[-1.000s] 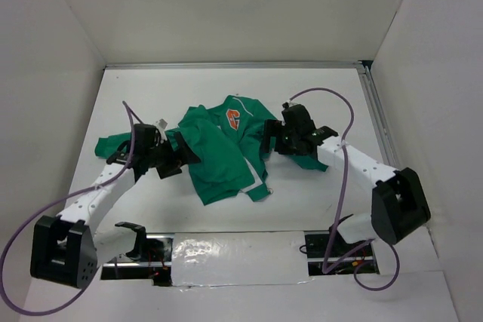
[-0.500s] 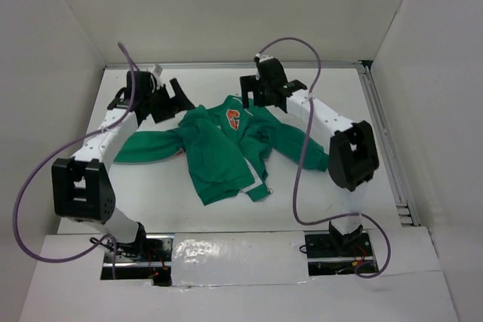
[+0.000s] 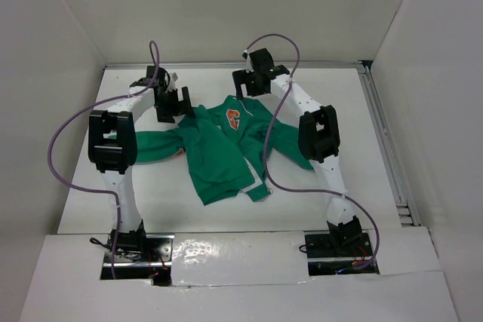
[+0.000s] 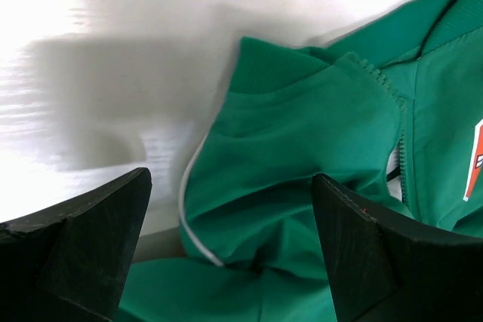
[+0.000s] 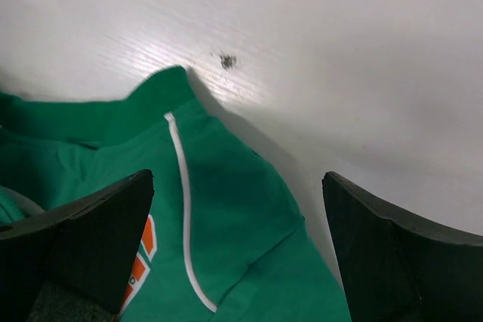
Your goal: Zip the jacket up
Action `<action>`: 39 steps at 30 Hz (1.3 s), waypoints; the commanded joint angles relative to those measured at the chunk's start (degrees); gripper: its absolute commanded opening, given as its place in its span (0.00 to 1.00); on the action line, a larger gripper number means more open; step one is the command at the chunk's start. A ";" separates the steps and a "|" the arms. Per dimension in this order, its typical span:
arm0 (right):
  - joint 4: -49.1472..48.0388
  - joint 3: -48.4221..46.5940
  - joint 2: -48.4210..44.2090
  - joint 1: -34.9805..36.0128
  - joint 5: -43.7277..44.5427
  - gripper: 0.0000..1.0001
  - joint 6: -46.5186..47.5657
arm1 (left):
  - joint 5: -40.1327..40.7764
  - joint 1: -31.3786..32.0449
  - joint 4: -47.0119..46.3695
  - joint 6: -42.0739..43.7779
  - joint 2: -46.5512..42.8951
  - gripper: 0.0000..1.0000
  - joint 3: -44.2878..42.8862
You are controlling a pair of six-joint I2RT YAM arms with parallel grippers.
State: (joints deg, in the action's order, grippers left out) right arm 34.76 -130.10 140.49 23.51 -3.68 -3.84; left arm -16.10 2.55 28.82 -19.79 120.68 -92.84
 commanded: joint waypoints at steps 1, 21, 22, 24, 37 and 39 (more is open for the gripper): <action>2.42 0.28 0.14 -1.18 -2.99 1.00 -2.22 | 0.90 -0.87 0.36 2.21 -1.59 0.99 -1.20; 5.94 7.20 -2.04 -0.40 -6.89 0.00 -1.53 | -1.75 4.75 0.62 4.50 0.44 0.00 -1.99; -0.42 12.54 -10.41 0.30 -3.04 0.00 -1.09 | -0.79 5.18 0.45 5.19 -2.35 0.00 -2.34; -2.92 15.03 -13.89 1.27 -0.30 0.00 -0.39 | 0.54 5.80 -0.42 5.81 -6.14 0.00 -2.17; -12.53 34.74 -62.85 11.11 22.75 0.00 11.38 | 15.57 20.38 -9.21 15.83 -54.10 0.00 8.98; -10.25 35.44 -69.62 14.09 23.20 0.00 12.70 | 14.43 21.53 -9.48 17.50 -59.40 0.00 9.87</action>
State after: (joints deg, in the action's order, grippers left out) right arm 23.77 -96.97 75.90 34.24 15.29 4.29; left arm -3.97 23.16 21.58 -6.13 66.08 -85.54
